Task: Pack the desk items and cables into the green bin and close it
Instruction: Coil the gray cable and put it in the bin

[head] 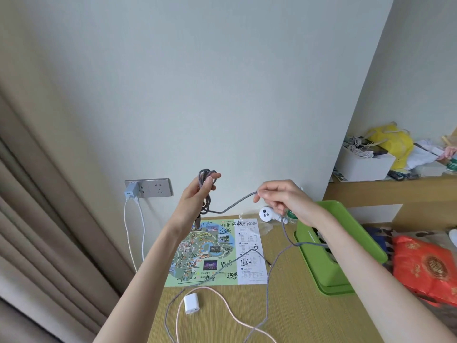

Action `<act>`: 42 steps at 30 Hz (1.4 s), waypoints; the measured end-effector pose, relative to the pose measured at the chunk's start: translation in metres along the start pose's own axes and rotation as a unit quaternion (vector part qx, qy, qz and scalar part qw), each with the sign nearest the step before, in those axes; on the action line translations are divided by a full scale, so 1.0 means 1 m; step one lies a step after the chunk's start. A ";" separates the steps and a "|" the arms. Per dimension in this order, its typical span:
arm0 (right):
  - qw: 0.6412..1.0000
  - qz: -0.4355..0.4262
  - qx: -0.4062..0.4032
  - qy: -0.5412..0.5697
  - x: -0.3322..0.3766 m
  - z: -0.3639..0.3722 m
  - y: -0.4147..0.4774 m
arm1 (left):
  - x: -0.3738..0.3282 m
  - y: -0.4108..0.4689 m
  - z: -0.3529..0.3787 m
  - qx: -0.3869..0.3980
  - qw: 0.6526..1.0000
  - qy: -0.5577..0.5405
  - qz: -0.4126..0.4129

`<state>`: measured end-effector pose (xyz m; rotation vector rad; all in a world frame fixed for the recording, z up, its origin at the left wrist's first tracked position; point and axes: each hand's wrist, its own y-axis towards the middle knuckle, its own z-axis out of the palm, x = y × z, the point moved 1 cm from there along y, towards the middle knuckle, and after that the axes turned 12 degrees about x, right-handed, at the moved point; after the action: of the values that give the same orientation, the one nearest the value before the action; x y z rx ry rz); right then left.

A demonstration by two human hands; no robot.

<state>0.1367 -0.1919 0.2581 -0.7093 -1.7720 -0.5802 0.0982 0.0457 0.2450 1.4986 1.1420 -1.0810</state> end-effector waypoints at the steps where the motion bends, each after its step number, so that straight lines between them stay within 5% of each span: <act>1: 1.000 -0.005 0.011 -0.011 0.007 0.002 0.000 | 0.000 0.000 0.004 0.016 1.000 0.011 0.003; 12: 0.994 -0.027 -0.033 -0.105 0.043 0.009 0.012 | -0.013 -0.005 0.045 0.227 0.973 0.016 -0.044; 26: 0.992 -0.047 -0.110 0.043 0.020 0.013 0.008 | -0.028 -0.001 0.053 0.199 0.979 0.035 -0.011; 34: 0.995 -0.017 -0.034 0.097 -0.008 0.018 -0.008 | -0.033 0.012 0.035 0.057 0.982 -0.171 0.053; 42: 0.997 -0.007 0.026 0.074 -0.009 0.029 -0.012 | -0.039 0.014 0.043 0.066 0.882 -0.460 0.071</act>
<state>0.1111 -0.1817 0.2406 -0.6038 -1.6483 -0.5795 0.1001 -0.0041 0.2771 0.9202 0.2848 -1.5364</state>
